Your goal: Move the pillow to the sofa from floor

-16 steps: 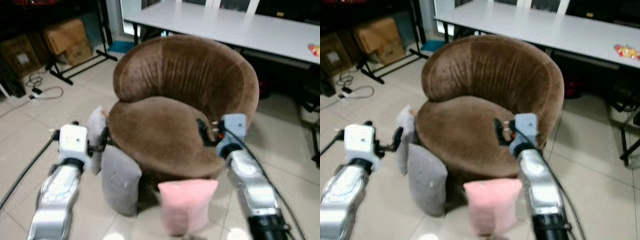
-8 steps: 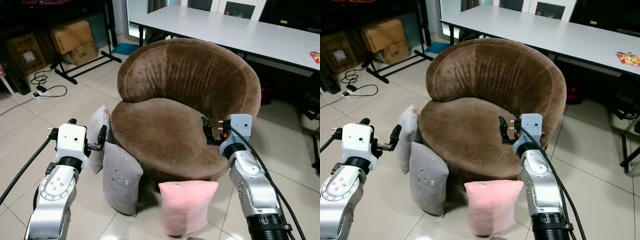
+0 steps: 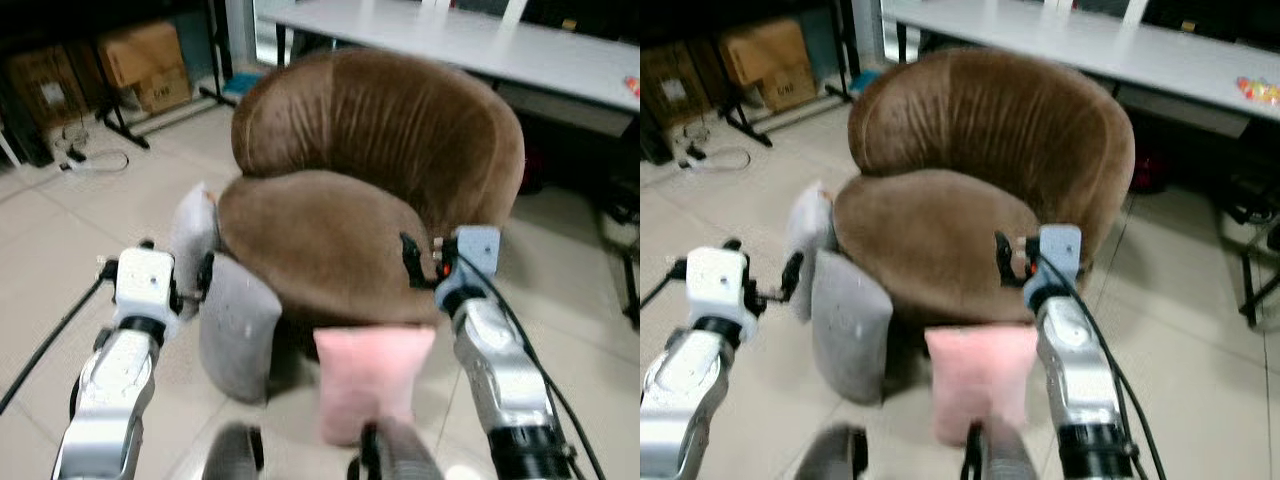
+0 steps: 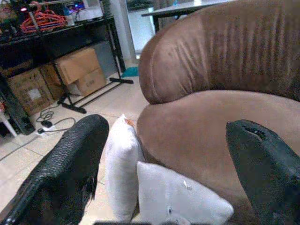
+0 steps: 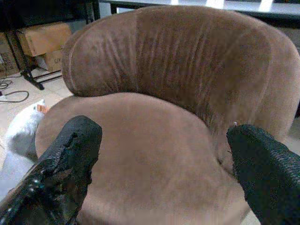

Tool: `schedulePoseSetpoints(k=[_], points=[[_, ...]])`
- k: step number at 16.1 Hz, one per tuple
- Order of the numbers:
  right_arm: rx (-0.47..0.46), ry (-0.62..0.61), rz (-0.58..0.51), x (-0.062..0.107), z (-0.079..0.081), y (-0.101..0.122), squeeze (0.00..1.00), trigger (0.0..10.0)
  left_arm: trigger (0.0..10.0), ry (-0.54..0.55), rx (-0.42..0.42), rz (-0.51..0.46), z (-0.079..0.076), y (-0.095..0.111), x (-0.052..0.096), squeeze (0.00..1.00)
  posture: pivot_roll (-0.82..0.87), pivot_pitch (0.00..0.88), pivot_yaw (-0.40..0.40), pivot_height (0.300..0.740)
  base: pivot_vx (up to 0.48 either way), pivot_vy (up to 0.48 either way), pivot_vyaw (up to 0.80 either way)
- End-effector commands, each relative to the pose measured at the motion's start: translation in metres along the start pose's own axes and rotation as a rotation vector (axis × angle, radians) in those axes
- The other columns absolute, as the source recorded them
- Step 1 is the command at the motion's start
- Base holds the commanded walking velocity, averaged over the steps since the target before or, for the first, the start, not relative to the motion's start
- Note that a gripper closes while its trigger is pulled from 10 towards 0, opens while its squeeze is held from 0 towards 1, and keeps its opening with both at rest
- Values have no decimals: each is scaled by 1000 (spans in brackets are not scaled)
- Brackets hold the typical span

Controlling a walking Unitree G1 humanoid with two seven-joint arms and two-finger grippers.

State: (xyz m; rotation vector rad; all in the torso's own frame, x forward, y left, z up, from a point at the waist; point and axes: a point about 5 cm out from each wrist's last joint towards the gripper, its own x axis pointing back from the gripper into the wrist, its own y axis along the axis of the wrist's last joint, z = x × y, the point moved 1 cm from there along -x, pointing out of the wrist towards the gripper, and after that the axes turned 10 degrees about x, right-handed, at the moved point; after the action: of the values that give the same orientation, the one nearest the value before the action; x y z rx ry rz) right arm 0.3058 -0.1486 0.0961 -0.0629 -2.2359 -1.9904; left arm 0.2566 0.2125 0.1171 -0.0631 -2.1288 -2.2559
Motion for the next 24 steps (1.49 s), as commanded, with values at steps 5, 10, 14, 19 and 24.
schedulePoseSetpoints(k=[5,10,14,19,24], points=[[-8,2,4,-1,-1,0,0,10000,10000,-24,38,11,-2,-1,-2,0,-24,0,-9,585,0,0,0],[71,8,-59,4,-7,5,1000,10000,10000,-43,69,14,-6,-3,-3,1000,-30,0,-13,585,0,0,0],[113,-14,-41,-1,-7,5,1000,10000,10000,-10,65,-5,-1,-1,-1,1000,-20,0,-35,585,0,0,0],[94,-4,-14,-5,-5,1,1000,10000,10000,-8,53,-11,-2,-1,0,1000,-11,0,-46,585,203,0,0],[93,-71,2,-6,-9,0,1000,10000,10000,-15,44,-10,-3,-1,1,1000,-12,0,-42,585,277,0,425]])
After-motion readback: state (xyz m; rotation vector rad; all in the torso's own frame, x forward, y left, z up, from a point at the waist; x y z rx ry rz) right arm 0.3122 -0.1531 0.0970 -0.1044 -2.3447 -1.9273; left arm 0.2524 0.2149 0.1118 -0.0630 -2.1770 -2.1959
